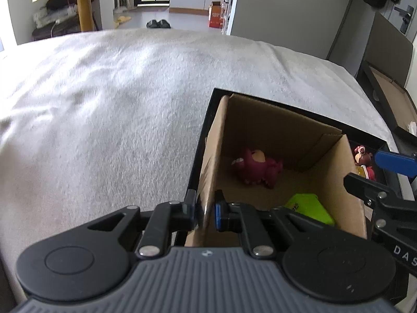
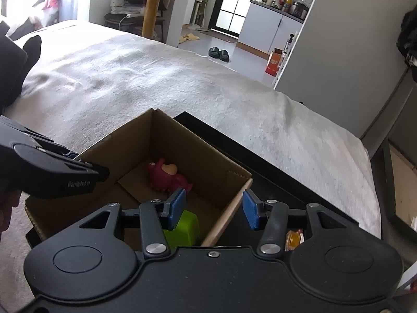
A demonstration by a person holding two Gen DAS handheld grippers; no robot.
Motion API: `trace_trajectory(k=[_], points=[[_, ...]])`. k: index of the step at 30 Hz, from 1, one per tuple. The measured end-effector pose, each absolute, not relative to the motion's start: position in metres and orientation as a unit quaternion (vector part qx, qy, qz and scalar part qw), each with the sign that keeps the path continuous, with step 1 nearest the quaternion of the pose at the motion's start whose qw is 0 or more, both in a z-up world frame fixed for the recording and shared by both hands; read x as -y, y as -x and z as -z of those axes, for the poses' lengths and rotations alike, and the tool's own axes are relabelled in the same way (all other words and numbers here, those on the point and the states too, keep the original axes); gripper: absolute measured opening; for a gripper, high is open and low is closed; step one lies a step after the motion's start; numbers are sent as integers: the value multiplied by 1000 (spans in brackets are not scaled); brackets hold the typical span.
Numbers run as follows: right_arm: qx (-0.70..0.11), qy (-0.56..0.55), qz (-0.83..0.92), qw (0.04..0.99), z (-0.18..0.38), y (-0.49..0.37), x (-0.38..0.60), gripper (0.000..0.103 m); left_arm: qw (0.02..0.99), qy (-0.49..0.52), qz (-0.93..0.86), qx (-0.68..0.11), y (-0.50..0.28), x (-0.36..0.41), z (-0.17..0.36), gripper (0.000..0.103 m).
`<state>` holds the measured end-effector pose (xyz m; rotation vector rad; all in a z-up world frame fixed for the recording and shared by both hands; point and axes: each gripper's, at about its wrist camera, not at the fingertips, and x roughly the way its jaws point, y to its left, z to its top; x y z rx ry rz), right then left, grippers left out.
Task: Organize rigid objects
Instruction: 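Move the right gripper over the white plug charger and grasp it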
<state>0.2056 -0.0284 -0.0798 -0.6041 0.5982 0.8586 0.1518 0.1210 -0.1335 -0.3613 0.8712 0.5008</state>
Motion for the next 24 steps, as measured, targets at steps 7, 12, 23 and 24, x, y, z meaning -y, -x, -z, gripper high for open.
trace_trajectory(k=[7, 12, 23, 24], points=[[-292, 252, -393, 835, 73, -210, 48, 50, 858, 159, -234, -429, -154, -114, 128, 29], [-296, 231, -384, 843, 69, -218, 63, 53, 863, 141, -224, -431, -156, -102, 124, 63], [-316, 180, -360, 859, 72, -238, 100, 63, 857, 106, -224, -452, -160, -85, 121, 81], [-317, 176, -358, 860, 73, -240, 103, 66, 857, 104, -225, -452, -160, -84, 121, 81]])
